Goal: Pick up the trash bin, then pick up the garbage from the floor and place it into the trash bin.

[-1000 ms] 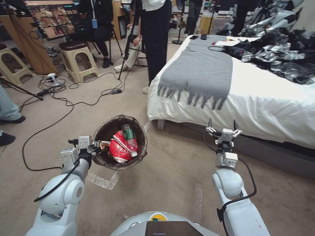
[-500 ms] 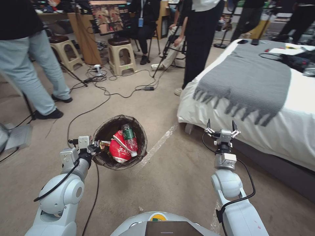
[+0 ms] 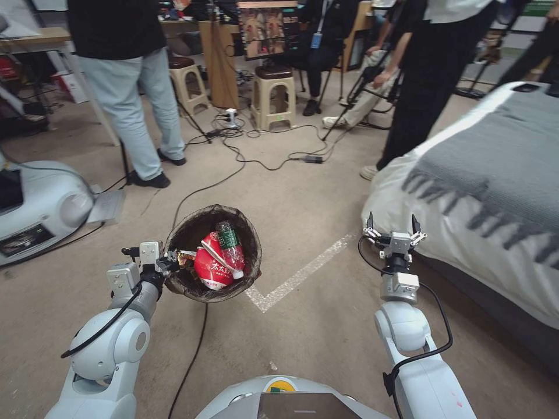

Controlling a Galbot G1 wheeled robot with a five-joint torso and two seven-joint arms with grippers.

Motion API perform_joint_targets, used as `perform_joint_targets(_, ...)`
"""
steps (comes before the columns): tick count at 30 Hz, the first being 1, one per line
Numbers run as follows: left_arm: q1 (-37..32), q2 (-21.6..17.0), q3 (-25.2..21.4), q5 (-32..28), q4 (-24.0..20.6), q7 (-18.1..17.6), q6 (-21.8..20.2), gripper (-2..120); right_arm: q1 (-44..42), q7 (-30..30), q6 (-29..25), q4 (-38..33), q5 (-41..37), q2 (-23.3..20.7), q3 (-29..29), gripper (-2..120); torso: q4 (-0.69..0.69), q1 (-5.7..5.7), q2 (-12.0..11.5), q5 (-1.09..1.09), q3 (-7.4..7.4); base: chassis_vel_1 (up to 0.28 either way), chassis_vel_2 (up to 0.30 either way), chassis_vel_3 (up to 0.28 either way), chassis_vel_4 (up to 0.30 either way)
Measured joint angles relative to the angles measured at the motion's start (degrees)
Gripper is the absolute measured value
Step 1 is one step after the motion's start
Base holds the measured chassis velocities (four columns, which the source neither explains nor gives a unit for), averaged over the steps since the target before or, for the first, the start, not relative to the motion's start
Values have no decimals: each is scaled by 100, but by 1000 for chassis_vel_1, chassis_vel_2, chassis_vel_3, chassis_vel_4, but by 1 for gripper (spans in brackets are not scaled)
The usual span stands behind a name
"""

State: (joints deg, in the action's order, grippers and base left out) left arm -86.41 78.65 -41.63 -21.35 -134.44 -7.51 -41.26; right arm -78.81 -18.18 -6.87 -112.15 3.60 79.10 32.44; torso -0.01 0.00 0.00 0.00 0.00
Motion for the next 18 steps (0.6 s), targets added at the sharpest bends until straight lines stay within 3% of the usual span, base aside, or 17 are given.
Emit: perform_joint_targets(18, -8, 32, -27, 50, 21, 58, 24, 0, 16, -4, -43, 79, 32, 13, -1, 100, 1, 0, 0, 0, 0, 126, 130, 121, 127)
